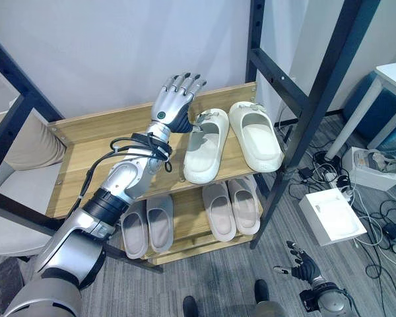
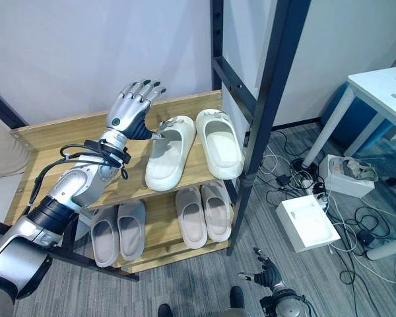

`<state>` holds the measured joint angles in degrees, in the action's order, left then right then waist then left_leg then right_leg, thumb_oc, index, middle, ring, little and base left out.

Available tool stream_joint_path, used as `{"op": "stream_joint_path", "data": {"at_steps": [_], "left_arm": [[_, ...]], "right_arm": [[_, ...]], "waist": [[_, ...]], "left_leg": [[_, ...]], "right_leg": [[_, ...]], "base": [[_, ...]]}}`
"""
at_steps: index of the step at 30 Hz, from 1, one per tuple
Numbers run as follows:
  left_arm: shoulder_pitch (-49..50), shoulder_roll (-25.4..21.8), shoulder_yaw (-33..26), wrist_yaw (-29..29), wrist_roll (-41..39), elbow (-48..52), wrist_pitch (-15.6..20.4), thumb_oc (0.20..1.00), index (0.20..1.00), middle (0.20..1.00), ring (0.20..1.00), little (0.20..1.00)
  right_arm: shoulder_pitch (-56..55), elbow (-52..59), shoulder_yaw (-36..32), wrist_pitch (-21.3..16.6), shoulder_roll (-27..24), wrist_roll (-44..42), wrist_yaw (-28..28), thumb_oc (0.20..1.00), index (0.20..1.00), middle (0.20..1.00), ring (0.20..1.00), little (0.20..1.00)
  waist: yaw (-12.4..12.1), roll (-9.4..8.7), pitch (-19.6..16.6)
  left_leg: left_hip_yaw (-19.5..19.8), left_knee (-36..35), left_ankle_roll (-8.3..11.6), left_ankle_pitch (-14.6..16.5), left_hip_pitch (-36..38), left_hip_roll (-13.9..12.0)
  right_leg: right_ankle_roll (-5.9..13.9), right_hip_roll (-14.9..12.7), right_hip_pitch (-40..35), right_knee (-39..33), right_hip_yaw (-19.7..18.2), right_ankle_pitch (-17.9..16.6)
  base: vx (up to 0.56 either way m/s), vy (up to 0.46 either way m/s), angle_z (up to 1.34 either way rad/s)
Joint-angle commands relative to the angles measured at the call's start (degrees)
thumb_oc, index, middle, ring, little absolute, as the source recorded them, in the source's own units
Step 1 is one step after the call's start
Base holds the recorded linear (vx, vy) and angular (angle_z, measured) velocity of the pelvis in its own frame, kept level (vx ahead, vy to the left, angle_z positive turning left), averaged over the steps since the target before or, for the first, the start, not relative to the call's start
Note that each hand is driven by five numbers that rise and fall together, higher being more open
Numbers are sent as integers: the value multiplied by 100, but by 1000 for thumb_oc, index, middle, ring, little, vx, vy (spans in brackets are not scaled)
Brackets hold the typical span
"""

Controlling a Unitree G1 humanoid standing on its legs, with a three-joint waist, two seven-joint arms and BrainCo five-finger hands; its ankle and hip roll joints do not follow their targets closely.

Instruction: Arrange the slippers neatly on the shoe rack.

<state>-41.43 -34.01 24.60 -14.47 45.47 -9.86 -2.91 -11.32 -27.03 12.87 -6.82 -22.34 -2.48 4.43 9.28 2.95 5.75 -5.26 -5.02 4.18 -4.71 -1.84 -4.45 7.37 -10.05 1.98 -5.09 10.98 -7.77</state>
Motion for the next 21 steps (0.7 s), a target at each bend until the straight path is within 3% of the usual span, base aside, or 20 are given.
{"op": "stream_joint_path", "data": {"at_steps": [1, 4, 8, 10, 21], "left_arm": [[-178, -26, -579, -51, -995, -149, 205, 1000, 1000, 1000, 1000, 1000], [577, 325, -1038, -35, -2529, 60, 516, 1000, 1000, 1000, 1000, 1000], [1368, 637, -1038, 367, -3922, 310, 737, 1000, 1000, 1000, 1000, 1000], [1734, 851, -851, 756, -5045, 346, 784, 1000, 1000, 1000, 1000, 1000], [2003, 1029, -156, 1301, -6909, 742, 474, 1000, 1000, 1000, 1000, 1000]], "right_arm": [[122, 163, -123, -46, 102, -156, -17, 1000, 1000, 1000, 1000, 1000], [69, 130, -123, 19, 195, -94, -38, 1000, 1000, 1000, 1000, 1000], [57, 57, -136, 65, 224, -118, -101, 1000, 1000, 1000, 1000, 1000], [71, 40, -141, 119, 190, -148, -168, 1000, 1000, 1000, 1000, 1000], [110, 96, 17, 230, -126, -285, -459, 1000, 1000, 1000, 1000, 1000]], "waist": [[-170, -124, 84], [-245, -123, 82], [-290, -120, 82], [-305, -121, 84], [-256, -107, 42]], "left_leg": [[204, 2, -19, 461, 318, 78], [234, 2, -21, 441, 316, 95], [261, 2, -40, 431, 323, 106], [272, 2, -51, 420, 331, 111], [270, 2, -63, 418, 329, 116]], "right_leg": [[204, 42, -510, 9, 302, 689], [192, 29, -537, 9, 353, 677], [183, 18, -556, 9, 382, 661], [183, 12, -576, 9, 394, 657], [198, 21, -562, 9, 345, 663]], "base": [[-18, 13, 5], [-4, 17, 3], [0, 19, 11], [1, 22, 12], [0, 6, 1]]}}
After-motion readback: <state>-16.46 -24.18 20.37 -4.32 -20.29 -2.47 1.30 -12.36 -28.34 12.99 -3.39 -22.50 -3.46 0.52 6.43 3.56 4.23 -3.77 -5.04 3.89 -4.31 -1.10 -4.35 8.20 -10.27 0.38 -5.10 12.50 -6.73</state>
